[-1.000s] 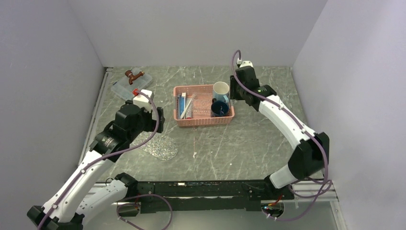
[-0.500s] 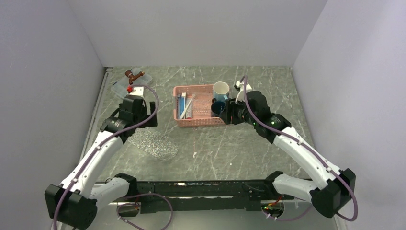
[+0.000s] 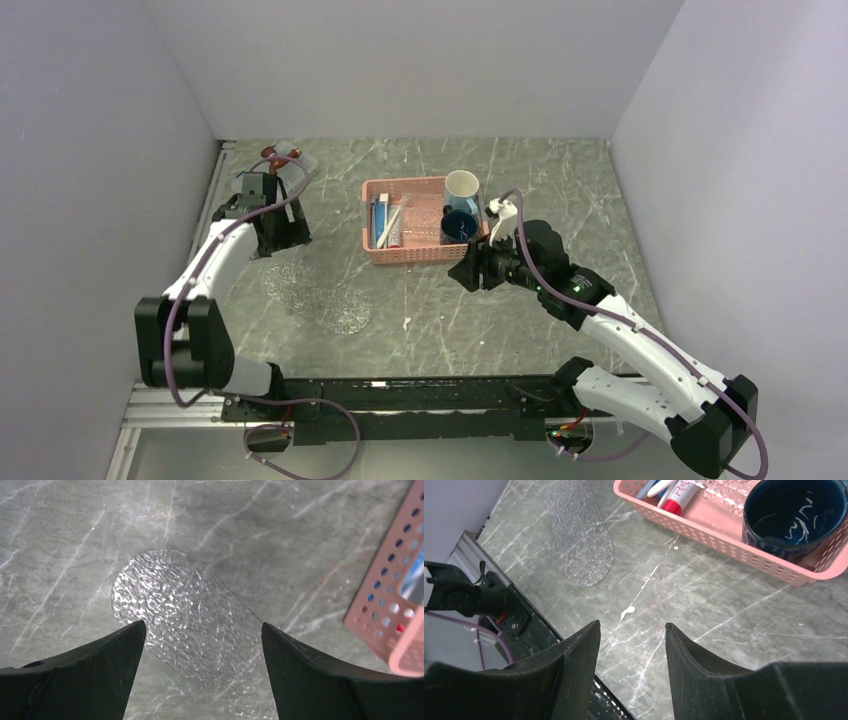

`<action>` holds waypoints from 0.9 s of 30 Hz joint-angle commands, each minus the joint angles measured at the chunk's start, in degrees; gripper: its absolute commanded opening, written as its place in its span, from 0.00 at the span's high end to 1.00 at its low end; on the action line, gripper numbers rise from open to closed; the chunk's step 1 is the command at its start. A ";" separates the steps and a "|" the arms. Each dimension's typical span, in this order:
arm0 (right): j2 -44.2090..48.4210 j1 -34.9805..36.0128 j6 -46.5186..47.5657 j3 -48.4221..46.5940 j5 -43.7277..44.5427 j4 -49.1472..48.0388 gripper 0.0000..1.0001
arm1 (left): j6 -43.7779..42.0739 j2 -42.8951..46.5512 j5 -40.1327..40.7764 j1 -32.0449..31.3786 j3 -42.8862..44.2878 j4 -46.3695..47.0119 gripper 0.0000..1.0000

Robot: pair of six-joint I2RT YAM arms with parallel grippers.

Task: Prepare toiletry sets of a toothbrush and toothpaste on the tray

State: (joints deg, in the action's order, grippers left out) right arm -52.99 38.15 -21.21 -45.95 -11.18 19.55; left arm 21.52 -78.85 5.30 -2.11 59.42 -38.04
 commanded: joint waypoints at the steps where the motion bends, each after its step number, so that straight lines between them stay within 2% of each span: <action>1: 3.24 0.67 -0.43 1.24 -2.47 -2.42 0.47 | 2.03 -6.26 -1.71 3.49 5.19 -0.46 0.09; 10: 8.83 0.94 0.58 2.48 -2.71 0.82 0.48 | 1.78 -19.79 0.42 6.73 14.95 -3.58 0.15; 18: 10.62 0.96 -0.24 2.73 -4.70 1.31 0.49 | 0.78 -28.19 -0.70 8.89 20.53 -5.60 0.22; 27: 10.51 0.94 0.12 3.01 -4.52 1.01 0.49 | 0.24 -29.56 -3.10 9.57 17.10 -4.06 0.27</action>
State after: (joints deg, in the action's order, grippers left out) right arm -43.00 38.83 -21.19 -43.33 -14.68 21.43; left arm 22.15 -108.64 4.10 7.16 77.54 -42.52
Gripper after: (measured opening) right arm 0.511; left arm 0.742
